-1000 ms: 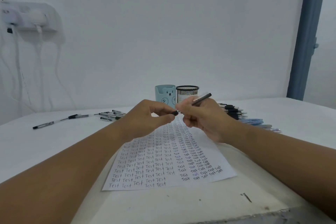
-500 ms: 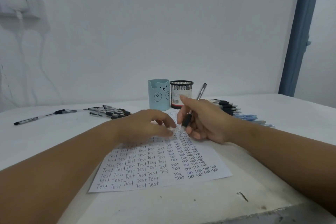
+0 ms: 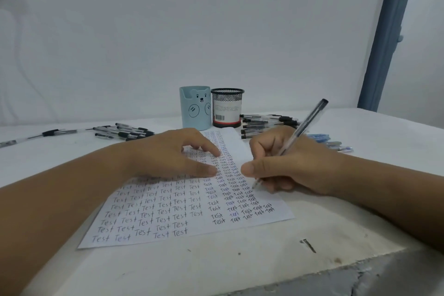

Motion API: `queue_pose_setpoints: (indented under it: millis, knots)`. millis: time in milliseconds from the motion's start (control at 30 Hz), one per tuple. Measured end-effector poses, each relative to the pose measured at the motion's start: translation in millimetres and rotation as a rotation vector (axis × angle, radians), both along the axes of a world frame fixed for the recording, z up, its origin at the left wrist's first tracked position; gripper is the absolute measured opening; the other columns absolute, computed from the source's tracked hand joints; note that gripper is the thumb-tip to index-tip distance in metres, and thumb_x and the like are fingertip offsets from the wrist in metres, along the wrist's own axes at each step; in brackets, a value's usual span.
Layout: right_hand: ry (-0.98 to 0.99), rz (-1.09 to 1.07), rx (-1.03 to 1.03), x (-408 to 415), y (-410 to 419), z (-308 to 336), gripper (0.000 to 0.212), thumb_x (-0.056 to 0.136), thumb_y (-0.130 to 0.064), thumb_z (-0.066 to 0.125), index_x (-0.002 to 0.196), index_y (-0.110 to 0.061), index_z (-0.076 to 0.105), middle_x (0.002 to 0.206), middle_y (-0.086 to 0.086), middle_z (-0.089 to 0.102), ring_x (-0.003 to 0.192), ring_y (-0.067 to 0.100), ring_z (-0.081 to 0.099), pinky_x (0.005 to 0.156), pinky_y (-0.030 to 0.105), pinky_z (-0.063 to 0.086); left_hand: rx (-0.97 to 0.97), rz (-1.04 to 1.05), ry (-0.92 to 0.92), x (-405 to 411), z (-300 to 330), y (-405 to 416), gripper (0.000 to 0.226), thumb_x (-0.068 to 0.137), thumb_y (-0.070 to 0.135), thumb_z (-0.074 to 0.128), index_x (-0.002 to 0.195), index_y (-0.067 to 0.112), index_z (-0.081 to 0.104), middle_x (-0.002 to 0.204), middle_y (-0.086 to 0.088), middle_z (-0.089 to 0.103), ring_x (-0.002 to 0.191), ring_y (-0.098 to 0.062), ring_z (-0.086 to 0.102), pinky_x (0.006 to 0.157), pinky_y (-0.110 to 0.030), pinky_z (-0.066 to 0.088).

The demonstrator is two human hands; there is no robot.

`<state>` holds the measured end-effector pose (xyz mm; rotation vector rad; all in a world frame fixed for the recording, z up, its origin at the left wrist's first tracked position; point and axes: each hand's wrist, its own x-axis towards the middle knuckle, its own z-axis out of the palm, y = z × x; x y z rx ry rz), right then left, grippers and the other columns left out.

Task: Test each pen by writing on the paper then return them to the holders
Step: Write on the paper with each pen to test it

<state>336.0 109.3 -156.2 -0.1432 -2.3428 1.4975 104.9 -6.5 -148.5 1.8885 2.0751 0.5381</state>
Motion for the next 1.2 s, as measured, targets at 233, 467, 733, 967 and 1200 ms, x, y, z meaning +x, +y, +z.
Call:
queue_pose_setpoints:
  millis: [233, 467, 733, 967, 1200]
  knots:
    - [-0.045, -0.089, 0.149, 2.2, -3.5, -0.7, 0.054, 0.083, 0.009, 0.068, 0.046, -0.017, 0.039, 0.043, 0.007, 0.042, 0.037, 0.010, 0.048, 0.045, 0.021, 0.040, 0.001, 0.012, -0.013, -4.8, -0.9, -1.0, 0.055, 0.063, 0.078, 0.070, 0.115, 0.061, 0.063, 0.135, 0.029, 0.051, 0.131, 0.005, 0.043, 0.117, -0.038, 0.035]
    - [-0.075, -0.114, 0.195, 0.8, -7.5, -0.4, 0.055, 0.084, 0.012, 0.063, 0.045, -0.020, 0.039, 0.043, 0.008, 0.043, 0.039, 0.014, 0.049, 0.046, 0.022, 0.039, 0.002, 0.018, -0.031, -3.9, -1.0, -2.1, 0.052, 0.064, 0.074, 0.072, 0.114, 0.060, 0.064, 0.133, 0.032, 0.051, 0.130, 0.003, 0.043, 0.117, -0.035, 0.035]
    - [-0.087, -0.138, 0.229, 1.8, -11.6, 0.2, 0.054, 0.083, 0.012, 0.062, 0.047, -0.019, 0.036, 0.044, 0.007, 0.041, 0.041, 0.015, 0.049, 0.046, 0.021, 0.038, -0.011, 0.014, -0.044, -1.1, 0.1, -4.3, 0.046, 0.067, 0.068, 0.073, 0.112, 0.060, 0.065, 0.132, 0.032, 0.051, 0.122, 0.014, 0.042, 0.112, -0.027, 0.035]
    - [-0.087, -0.122, 0.229, 2.1, -11.4, 1.6, 0.054, 0.085, 0.011, 0.063, 0.048, -0.017, 0.036, 0.045, 0.008, 0.040, 0.039, 0.012, 0.049, 0.046, 0.020, 0.039, -0.018, 0.017, -0.026, -8.3, -1.7, -1.1, 0.055, 0.064, 0.077, 0.073, 0.115, 0.061, 0.063, 0.135, 0.029, 0.050, 0.131, 0.002, 0.043, 0.117, -0.037, 0.034]
    - [-0.071, -0.130, 0.264, 0.5, -9.3, 0.7, 0.045, 0.081, 0.015, 0.059, 0.053, -0.007, 0.033, 0.047, 0.012, 0.036, 0.041, 0.013, 0.041, 0.046, 0.019, 0.036, -0.012, -0.003, -0.027, -10.1, -1.4, 3.0, 0.050, 0.066, 0.070, 0.074, 0.114, 0.059, 0.064, 0.133, 0.031, 0.051, 0.131, 0.005, 0.043, 0.117, -0.035, 0.035]
